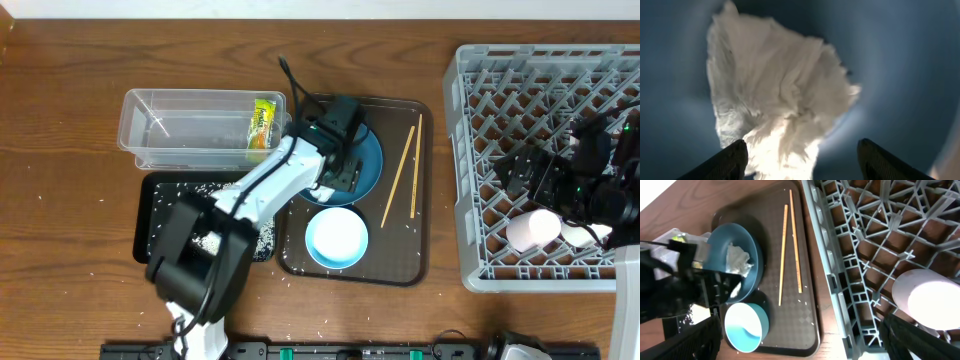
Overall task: Sort waste into correct bins and load items into the dishwasher rack
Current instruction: 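Grasp the white tissue on the blue plate with left gripper, then drop the tissue into the clear plastic bin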
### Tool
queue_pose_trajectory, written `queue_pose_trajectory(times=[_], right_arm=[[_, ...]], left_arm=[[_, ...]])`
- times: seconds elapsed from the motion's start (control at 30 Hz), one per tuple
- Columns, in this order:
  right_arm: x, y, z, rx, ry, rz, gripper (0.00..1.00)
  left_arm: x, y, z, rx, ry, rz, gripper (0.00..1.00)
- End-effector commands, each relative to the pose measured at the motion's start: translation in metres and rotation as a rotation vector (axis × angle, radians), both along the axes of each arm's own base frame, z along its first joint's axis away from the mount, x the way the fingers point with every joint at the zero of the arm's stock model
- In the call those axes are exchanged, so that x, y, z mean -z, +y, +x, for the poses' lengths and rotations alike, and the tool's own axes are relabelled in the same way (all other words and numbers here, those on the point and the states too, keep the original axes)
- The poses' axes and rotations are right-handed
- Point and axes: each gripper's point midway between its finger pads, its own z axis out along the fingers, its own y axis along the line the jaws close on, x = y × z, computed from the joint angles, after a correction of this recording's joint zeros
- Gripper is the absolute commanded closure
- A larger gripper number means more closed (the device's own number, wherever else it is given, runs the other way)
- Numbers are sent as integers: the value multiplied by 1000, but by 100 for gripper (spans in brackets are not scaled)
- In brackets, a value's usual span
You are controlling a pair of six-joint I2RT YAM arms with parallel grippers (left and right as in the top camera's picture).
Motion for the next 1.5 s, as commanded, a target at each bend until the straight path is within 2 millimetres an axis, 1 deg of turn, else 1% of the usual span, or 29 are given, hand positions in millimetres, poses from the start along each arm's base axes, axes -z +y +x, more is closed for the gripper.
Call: queue_pose_trajectory(times=[0.0, 0.03, 0.1, 0.13, 0.2, 0.23, 0.27, 0.37, 0.47, 0.5, 0.57, 0.6, 0.7, 0.87, 0.9, 0.93, 0.97, 1.0, 1.07, 1.13, 1.2, 1.27, 1.33, 1.47], right_arm=[[-2, 1, 0, -13, -6, -6, 1], [-2, 1, 0, -13, -6, -6, 1], [-2, 1, 0, -12, -6, -6, 1], [-2, 1, 0, -12, -6, -6, 1], [-2, 1, 0, -13, -6, -6, 1], [-2, 1, 0, -12, -5, -6, 1], [-2, 1, 0, -12, -5, -6, 1], [-2, 1, 0, -12, -5, -6, 1], [-2, 1, 0, -12, -6, -6, 1], [-2, 1, 0, -13, -6, -6, 1], [-2, 1, 0, -12, -6, -6, 1], [-2, 1, 0, -12, -6, -6, 1], [-2, 1, 0, -12, -7, -6, 1], [-2, 1, 0, -12, -10, -7, 1], [-2, 1, 0, -13, -9, -7, 1], [-2, 1, 0, -12, -8, -6, 1], [-2, 1, 0, -13, -7, -6, 1], [-2, 1, 0, -12, -7, -6, 1], [-2, 1, 0, -13, -6, -6, 1], [-2, 1, 0, -12, -6, -6, 1], [-2, 1, 0, -13, -5, -5, 1], [-2, 2, -1, -13, -3, -5, 1], [-2, 2, -1, -13, -3, -5, 1], [-3, 5, -1, -40, -16, 0, 1]], left_arm=[[13, 5, -1, 16, 17, 42, 27], [17, 5, -2, 16, 27, 44, 30], [21, 2, -4, 21, 44, 31, 43], [21, 1, -5, 23, 46, 24, 51], [19, -1, -3, 23, 39, 17, 74], [14, -2, -2, 23, 34, 10, 90], [9, -2, 0, 20, 26, 5, 94], [-22, -2, 11, 7, -25, -27, 94], [-65, 4, 24, -21, -112, -78, 94], [-80, 11, 29, -38, -149, -89, 94], [-101, 29, 39, -84, -217, -76, 94], [-111, 47, 47, -128, -262, -43, 94], [-122, 89, 65, -232, -332, 36, 94], [-115, 138, 91, -355, -351, 50, 94], [-114, 147, 95, -376, -356, 51, 86], [-114, 151, 99, -388, -361, 41, 57], [-115, 152, 101, -393, -360, 17, 35], [-119, 151, 101, -390, -357, -10, 28], [-130, 147, 97, -379, -347, -65, 21], [-150, 141, 91, -362, -360, -116, 19], [-169, 141, 84, -357, -386, -131, 17], [-190, 140, 70, -347, -412, -143, 16], [-208, 141, 52, -340, -425, -150, 16], [-236, 146, 20, -334, -448, -161, 16]])
